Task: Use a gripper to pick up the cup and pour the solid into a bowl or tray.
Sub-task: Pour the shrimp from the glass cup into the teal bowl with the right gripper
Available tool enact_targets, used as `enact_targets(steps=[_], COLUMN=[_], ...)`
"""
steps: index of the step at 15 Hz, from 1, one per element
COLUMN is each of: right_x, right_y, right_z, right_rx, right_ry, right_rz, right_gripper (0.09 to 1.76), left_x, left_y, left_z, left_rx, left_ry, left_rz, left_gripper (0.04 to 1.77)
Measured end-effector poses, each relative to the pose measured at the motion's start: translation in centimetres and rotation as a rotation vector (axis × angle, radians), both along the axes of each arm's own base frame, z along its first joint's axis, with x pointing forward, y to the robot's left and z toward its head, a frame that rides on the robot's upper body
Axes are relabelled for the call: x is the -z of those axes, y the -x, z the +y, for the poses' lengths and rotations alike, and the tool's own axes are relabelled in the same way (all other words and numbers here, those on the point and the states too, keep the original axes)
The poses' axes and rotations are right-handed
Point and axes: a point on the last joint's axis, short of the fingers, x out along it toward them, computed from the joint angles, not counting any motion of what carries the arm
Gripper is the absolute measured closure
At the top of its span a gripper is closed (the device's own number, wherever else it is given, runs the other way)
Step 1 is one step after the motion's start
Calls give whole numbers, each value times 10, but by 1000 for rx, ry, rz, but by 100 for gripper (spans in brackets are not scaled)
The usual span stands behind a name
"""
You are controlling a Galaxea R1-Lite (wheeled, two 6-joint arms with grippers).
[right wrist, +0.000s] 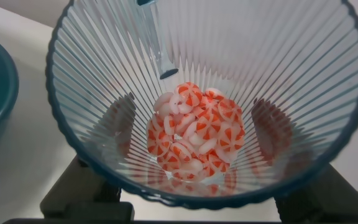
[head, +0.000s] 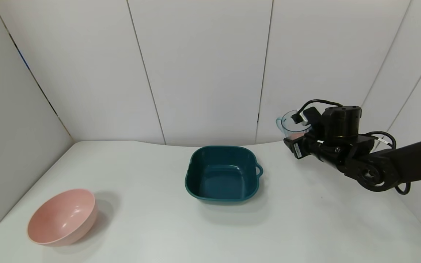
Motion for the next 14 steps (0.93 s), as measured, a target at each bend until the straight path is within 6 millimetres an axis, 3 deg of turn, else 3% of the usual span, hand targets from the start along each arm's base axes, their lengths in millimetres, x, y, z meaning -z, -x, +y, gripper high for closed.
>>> enact_targets(steps=[9,14], right_x=[-11,-5], right_y=[16,36], right_z=[51,87], right_rx=[-48,-56], right_ry=[314,519], right_rz=[-65,-40], right_gripper=[53,53], left_x=[0,0], left_y=[0,0], left_z=[0,0], left_rx=[0,0], left_ry=[0,0], left_rz=[-2,-2], left_gripper=[9,9])
